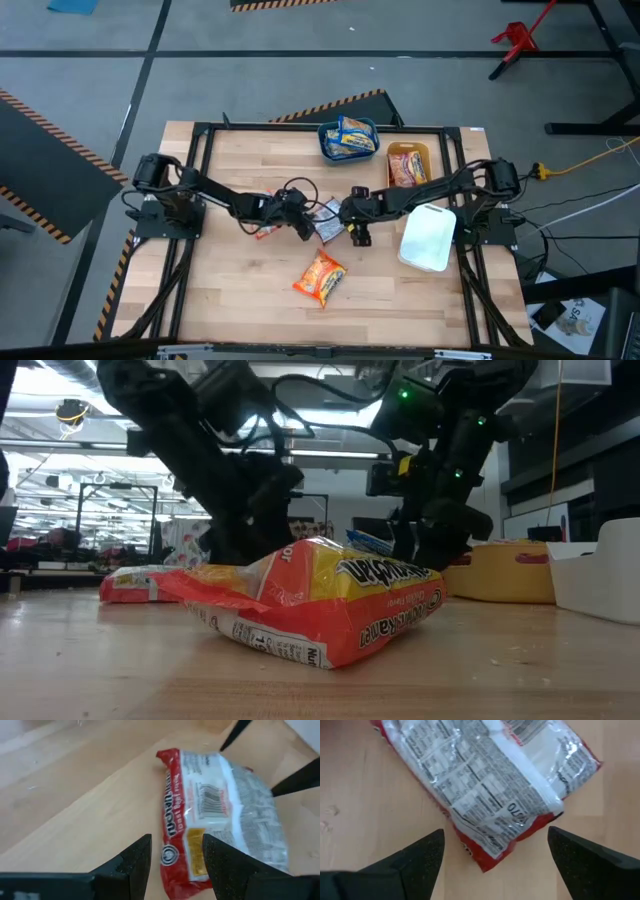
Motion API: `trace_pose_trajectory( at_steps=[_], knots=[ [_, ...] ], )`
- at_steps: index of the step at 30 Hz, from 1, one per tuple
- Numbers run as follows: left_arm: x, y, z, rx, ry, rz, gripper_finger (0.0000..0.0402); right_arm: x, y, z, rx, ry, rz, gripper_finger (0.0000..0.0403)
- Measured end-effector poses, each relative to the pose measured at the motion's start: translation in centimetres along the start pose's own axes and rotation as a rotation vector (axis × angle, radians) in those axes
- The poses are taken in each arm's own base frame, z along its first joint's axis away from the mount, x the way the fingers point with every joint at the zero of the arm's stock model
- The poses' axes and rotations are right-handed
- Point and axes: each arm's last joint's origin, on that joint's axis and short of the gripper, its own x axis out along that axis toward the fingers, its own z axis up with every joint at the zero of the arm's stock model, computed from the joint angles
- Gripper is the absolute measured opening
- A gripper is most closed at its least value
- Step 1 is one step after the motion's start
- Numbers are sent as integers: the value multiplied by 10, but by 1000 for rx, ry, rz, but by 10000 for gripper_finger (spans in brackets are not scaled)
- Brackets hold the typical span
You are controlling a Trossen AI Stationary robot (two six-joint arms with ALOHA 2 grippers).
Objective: Sort Maruchan noodles
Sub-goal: Put the red noodle pack into the yellow bin
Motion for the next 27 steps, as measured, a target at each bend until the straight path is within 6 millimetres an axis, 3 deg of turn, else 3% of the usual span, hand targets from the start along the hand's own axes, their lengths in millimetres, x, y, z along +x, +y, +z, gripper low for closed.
trace_pose_trajectory(
  at_steps=[14,27],
  knots=[
    [23,-1,-8,-24,7,-76,169,21,1,-3,-14,14,9,327],
    [20,-3,-8,-21,15,-93,169,22,3,-5,32,27,18,114]
  ],
)
